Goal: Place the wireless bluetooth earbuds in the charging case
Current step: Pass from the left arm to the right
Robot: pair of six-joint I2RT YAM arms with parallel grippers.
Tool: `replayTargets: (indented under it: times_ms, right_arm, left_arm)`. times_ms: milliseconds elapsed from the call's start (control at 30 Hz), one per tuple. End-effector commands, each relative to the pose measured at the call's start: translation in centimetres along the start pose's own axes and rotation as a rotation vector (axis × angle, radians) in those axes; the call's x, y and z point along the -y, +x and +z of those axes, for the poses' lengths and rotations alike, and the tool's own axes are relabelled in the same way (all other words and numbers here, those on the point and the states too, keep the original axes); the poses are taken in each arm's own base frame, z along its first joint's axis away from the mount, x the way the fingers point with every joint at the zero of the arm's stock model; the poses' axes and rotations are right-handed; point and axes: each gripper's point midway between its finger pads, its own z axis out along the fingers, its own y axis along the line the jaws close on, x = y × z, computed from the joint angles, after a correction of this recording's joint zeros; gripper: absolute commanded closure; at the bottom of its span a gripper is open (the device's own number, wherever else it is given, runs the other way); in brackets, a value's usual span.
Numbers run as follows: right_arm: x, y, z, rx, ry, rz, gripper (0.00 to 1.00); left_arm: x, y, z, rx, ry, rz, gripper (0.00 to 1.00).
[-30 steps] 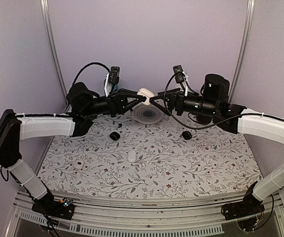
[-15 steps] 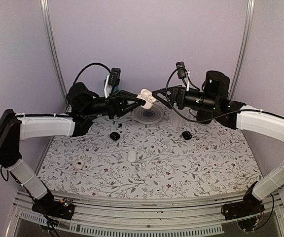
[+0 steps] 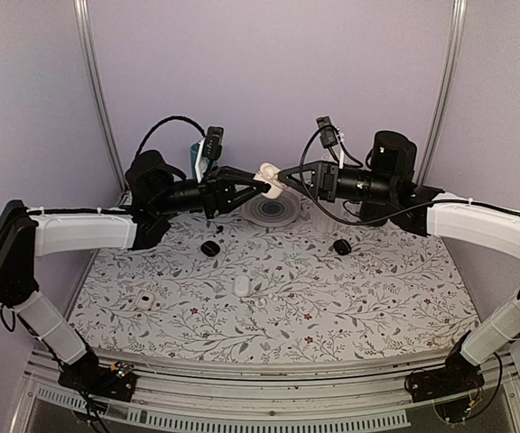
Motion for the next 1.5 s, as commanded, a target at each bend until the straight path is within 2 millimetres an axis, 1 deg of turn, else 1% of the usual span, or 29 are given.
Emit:
replayTargets:
  times_ms: [0,133,300,433,500,567,667,700,733,833,967,1033,1100,1133,1167,1267,1467]
  right_arm:
    - [-0.8,0.0,0.0,0.013,-0.060,0.022,0.47]
    - [-1.0,0.1,0.2,0.011,-0.090,0.048,0.59]
    - [-1.0,0.3,0.4,0.006,-0.103,0.064,0.65]
    - [-1.0,0.4,0.5,0.001,-0.110,0.067,0.73]
    - [-1.0,0.3,0.4,0.004,-0.105,0.065,0.78]
    - [-1.0,0.2,0.4,0.006,-0.104,0.062,0.87]
    - [-1.2,0.0,0.3,0.011,-0.104,0.053,0.94]
    - [-1.2,-0.1,0.2,0.012,-0.100,0.048,0.95]
    - [-1.2,-0.1,0.2,0.014,-0.097,0.038,0.95]
    - [-1.2,-0.5,-0.1,0.024,-0.070,-0.003,0.96]
    - [-1.2,-0.9,-0.5,0.009,-0.024,-0.073,0.96]
    - [-1.1,-1.1,-0.7,-0.003,0.001,-0.108,0.96]
    - [-0.7,-0.7,-0.9,-0.025,0.030,-0.142,0.96]
    - [-1.2,-1.5,-1.0,-0.017,0.032,-0.172,0.96]
    - [-1.4,-1.9,-1.1,-0.017,0.037,-0.191,0.96]
    - [-1.4,-2.0,-1.3,-0.039,0.054,-0.243,0.96]
    - [-2.0,-2.1,-1.5,-0.088,0.049,-0.327,0.96]
  left_arm:
    - [1.0,-1.1,0.0,0.020,0.003,0.038,1.00]
    - [0.9,-0.9,0.0,0.018,0.003,0.034,1.00]
    - [0.9,-0.8,0.0,0.017,0.003,0.032,1.00]
    - [0.9,-0.8,0.0,0.017,0.002,0.033,1.00]
    - [0.9,-0.7,0.0,0.017,0.003,0.032,1.00]
    - [0.8,-0.7,0.0,0.016,0.000,0.030,1.00]
    - [0.5,-0.4,0.0,0.010,-0.012,0.018,1.00]
    - [0.3,-0.3,0.0,0.008,-0.016,0.013,0.97]
    - [0.2,-0.3,0.0,0.007,-0.018,0.009,0.84]
    - [0.2,0.0,-0.1,-0.007,-0.017,0.005,0.61]
    - [0.0,0.4,-0.3,-0.044,-0.030,0.022,0.47]
    - [0.0,0.7,-0.4,-0.070,-0.038,0.029,0.43]
    - [-0.1,1.0,-0.6,-0.098,-0.045,0.036,0.41]
    - [-0.1,1.1,-0.6,-0.112,-0.049,0.041,0.41]
    - [-0.1,1.4,-0.6,-0.129,-0.052,0.041,0.40]
    - [-0.3,2.1,-0.7,-0.182,-0.055,0.034,0.41]
    - [-0.3,2.4,-0.7,-0.231,-0.060,0.052,0.43]
